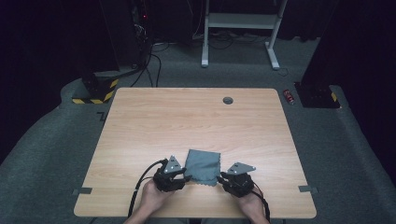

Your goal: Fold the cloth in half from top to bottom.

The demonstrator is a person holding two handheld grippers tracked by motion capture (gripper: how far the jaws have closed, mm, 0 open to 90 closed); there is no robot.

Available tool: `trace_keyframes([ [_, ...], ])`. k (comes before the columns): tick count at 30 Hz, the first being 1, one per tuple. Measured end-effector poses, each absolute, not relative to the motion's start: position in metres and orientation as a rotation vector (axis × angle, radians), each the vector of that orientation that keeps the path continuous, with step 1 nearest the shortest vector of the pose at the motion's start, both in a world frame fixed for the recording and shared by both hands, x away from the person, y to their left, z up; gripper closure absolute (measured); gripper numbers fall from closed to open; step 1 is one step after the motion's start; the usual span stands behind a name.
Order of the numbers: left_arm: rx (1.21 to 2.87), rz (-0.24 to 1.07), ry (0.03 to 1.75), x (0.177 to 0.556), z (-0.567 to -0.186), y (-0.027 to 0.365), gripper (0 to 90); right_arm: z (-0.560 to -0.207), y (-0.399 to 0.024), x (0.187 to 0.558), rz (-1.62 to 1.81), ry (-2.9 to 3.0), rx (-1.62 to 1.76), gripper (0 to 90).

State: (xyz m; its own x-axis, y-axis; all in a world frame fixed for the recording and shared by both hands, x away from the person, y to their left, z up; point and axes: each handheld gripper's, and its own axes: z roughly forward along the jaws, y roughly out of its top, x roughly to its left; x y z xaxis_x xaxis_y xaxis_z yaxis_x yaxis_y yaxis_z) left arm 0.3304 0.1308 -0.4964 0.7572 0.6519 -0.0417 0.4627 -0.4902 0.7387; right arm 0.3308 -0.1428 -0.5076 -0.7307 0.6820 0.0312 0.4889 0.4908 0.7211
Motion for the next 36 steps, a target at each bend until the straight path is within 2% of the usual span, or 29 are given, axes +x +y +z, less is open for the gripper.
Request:
trace_keyframes([
  [6,2.173,0.261,0.824,0.332,-0.492,0.127,56.9,-0.503,-0.123,0.338,1.101,2.477,0.984,72.3],
  [13,2.136,0.264,0.924,0.342,-0.496,0.136,55.8,-0.514,-0.109,0.341,1.032,2.511,0.981,72.2],
  [20,2.154,0.259,0.970,0.350,-0.504,0.134,55.5,-0.513,-0.114,0.340,0.991,2.529,0.955,89.5],
  [30,2.164,0.259,0.979,0.353,-0.507,0.132,55.3,-0.508,-0.115,0.333,1.004,2.526,0.917,89.5],
  [33,2.164,0.259,0.982,0.353,-0.507,0.132,55.3,-0.510,-0.117,0.334,1.001,2.527,0.927,78.9],
  [36,2.169,0.265,0.986,0.354,-0.509,0.132,54.9,-0.513,-0.117,0.334,0.986,2.541,0.915,77.3],
])
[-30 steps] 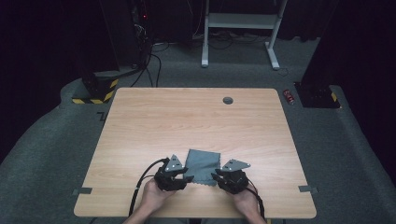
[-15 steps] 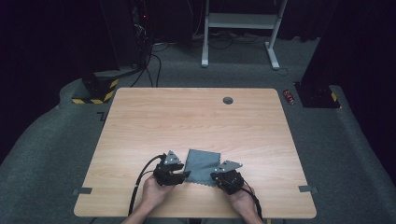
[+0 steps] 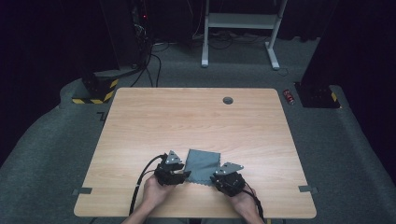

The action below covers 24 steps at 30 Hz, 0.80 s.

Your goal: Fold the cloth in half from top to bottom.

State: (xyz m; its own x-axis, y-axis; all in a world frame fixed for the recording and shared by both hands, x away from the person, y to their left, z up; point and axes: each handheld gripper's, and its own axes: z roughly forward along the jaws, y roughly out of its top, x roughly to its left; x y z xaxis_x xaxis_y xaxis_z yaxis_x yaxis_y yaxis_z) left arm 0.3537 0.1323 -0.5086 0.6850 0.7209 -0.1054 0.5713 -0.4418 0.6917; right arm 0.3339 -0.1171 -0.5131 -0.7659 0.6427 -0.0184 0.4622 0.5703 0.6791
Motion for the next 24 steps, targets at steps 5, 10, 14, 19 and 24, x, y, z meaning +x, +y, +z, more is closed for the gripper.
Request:
trace_keyframes([
  [5,2.161,0.261,0.999,0.354,-0.511,0.132,54.6,-0.512,-0.115,0.332,0.944,2.532,0.876,88.7],
  [10,2.151,0.262,0.998,0.354,-0.510,0.132,54.4,-0.508,-0.114,0.328,0.949,2.528,0.859,89.0],
  [14,2.151,0.257,1.001,0.354,-0.510,0.131,54.2,-0.502,-0.113,0.322,0.959,2.531,0.835,89.0],
  [19,2.178,0.278,0.990,0.353,-0.512,0.130,54.1,-0.506,-0.113,0.316,0.920,2.552,0.818,89.1],
  [24,2.208,0.299,0.972,0.350,-0.513,0.134,54.0,-0.511,-0.119,0.318,0.951,2.575,0.862,85.3],
])
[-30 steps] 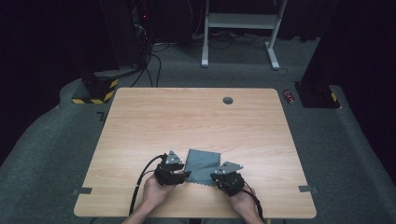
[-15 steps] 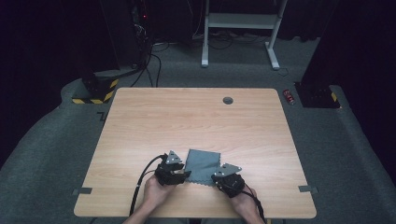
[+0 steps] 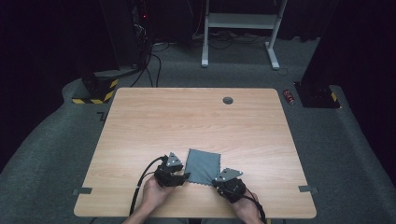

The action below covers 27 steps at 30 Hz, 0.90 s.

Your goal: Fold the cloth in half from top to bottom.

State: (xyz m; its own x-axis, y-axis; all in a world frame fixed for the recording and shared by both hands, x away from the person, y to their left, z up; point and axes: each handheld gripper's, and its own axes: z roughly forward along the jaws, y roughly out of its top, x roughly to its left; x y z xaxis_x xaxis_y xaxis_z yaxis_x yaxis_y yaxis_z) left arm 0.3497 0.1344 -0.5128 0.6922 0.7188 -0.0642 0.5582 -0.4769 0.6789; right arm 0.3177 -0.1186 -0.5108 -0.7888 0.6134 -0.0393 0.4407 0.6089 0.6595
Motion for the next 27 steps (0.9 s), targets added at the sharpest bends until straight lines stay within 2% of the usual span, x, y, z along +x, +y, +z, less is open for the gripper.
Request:
trace_keyframes([
  [7,2.152,0.274,1.010,0.355,-0.503,0.144,53.6,-0.502,-0.129,0.341,1.029,2.479,1.000,77.3],
  [15,2.071,0.309,1.124,0.402,-0.496,0.130,49.3,-0.507,-0.131,0.392,1.029,2.338,1.228,69.6],
  [20,2.101,0.340,1.168,0.422,-0.502,0.120,48.3,-0.509,-0.127,0.408,1.008,2.349,1.282,65.4],
  [22,2.140,0.339,1.170,0.426,-0.506,0.116,47.7,-0.513,-0.124,0.413,0.958,2.387,1.267,67.7],
  [24,2.177,0.338,1.157,0.428,-0.509,0.113,49.1,-0.513,-0.123,0.415,0.967,2.402,1.250,74.5],
  [27,2.200,0.338,1.121,0.429,-0.508,0.109,57.1,-0.511,-0.120,0.418,0.951,2.440,1.223,84.6],
])
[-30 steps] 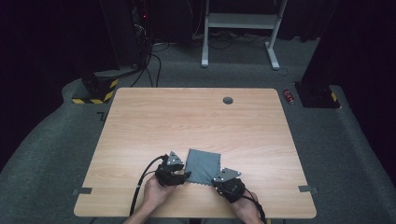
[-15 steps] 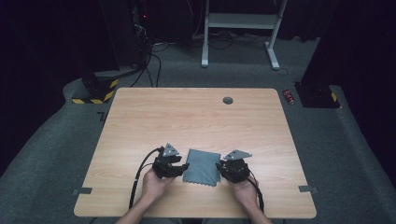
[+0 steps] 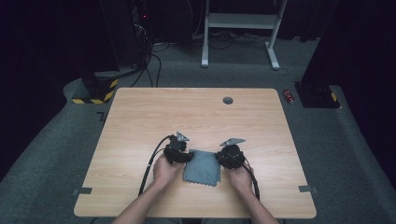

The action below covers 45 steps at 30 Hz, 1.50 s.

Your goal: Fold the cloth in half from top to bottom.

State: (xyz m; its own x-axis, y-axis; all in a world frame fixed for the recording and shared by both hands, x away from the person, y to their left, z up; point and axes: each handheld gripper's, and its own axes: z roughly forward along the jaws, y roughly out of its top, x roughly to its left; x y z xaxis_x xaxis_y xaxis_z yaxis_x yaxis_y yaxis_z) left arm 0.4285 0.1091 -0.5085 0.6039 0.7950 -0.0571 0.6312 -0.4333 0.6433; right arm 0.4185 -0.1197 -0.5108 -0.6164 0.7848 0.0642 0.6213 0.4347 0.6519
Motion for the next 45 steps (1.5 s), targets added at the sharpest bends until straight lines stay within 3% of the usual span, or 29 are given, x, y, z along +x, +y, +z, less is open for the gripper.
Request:
trace_keyframes([
  [6,2.218,0.300,1.092,0.434,-0.506,0.108,84.6,-0.509,-0.116,0.425,0.913,2.454,1.194,86.7],
  [13,2.161,0.319,1.134,0.446,-0.508,0.111,87.9,-0.504,-0.107,0.443,0.853,2.427,1.182,86.4],
  [15,2.139,0.315,1.157,0.448,-0.510,0.113,84.5,-0.506,-0.106,0.448,0.845,2.418,1.191,84.5],
  [19,2.117,0.342,1.158,0.442,-0.506,0.124,65.9,-0.505,-0.113,0.446,0.886,2.388,1.236,71.1],
  [23,2.064,0.341,1.186,0.431,-0.501,0.142,54.3,-0.499,-0.129,0.435,0.964,2.339,1.259,65.1],
  [45,1.967,0.523,1.295,0.367,-0.508,0.228,44.2,-0.514,-0.219,0.375,0.974,2.130,1.388,57.0],
])
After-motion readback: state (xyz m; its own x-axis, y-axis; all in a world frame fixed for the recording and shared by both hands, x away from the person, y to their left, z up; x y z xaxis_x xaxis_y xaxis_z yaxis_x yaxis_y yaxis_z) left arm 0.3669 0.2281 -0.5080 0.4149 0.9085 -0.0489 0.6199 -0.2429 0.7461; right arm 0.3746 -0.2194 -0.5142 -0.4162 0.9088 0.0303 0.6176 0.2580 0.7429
